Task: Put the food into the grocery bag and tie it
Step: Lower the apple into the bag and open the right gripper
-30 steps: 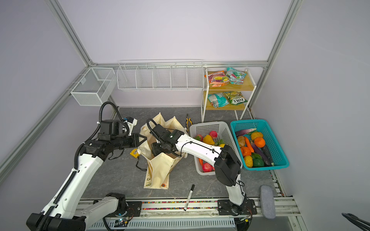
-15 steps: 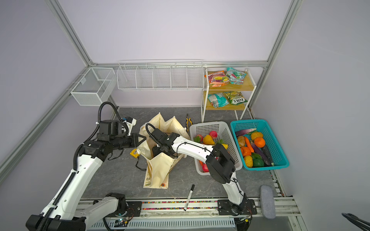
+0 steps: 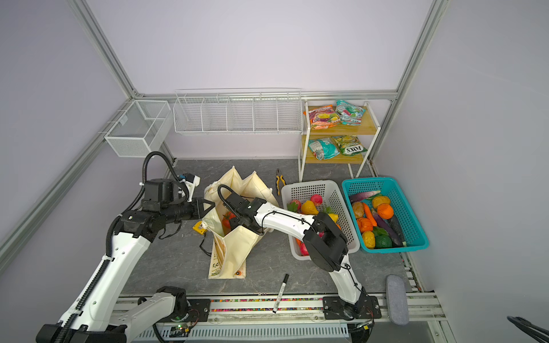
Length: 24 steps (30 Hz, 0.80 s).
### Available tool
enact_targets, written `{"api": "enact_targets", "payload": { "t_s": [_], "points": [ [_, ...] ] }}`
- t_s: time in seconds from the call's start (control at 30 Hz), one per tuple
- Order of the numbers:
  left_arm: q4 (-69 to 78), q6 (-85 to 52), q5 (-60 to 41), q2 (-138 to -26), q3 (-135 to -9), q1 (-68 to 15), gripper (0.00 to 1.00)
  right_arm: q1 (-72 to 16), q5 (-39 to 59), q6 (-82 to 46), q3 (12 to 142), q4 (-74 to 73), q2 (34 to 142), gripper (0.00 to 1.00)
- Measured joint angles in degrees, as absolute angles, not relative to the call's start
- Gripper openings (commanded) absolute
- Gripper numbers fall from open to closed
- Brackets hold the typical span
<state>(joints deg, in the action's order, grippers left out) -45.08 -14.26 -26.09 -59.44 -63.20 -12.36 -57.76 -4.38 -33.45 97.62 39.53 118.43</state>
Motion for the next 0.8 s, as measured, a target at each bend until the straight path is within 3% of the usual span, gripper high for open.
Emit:
{"api": "enact_targets", "payload": {
  "t_s": [0.43, 0.47, 0.8],
  "points": [
    [-45.0, -14.3, -25.3, -59.5, -62.7, -12.2, 0.0, -57.6, -7.5, -32.3, 97.8, 40.8, 118.4, 0.99],
    [-45.0, -14.3, -25.4, -59.5, -62.7, -12.2, 0.0, -57.6, -7.7, -32.0, 97.8, 40.9, 118.3, 0.88],
    [-45.0, -14.5, -25.3, -59.5, -62.7, -12.2, 0.0, -58.8, -9.5, -30.1, 101.9, 43.2, 114.4, 0.88]
  ]
}}
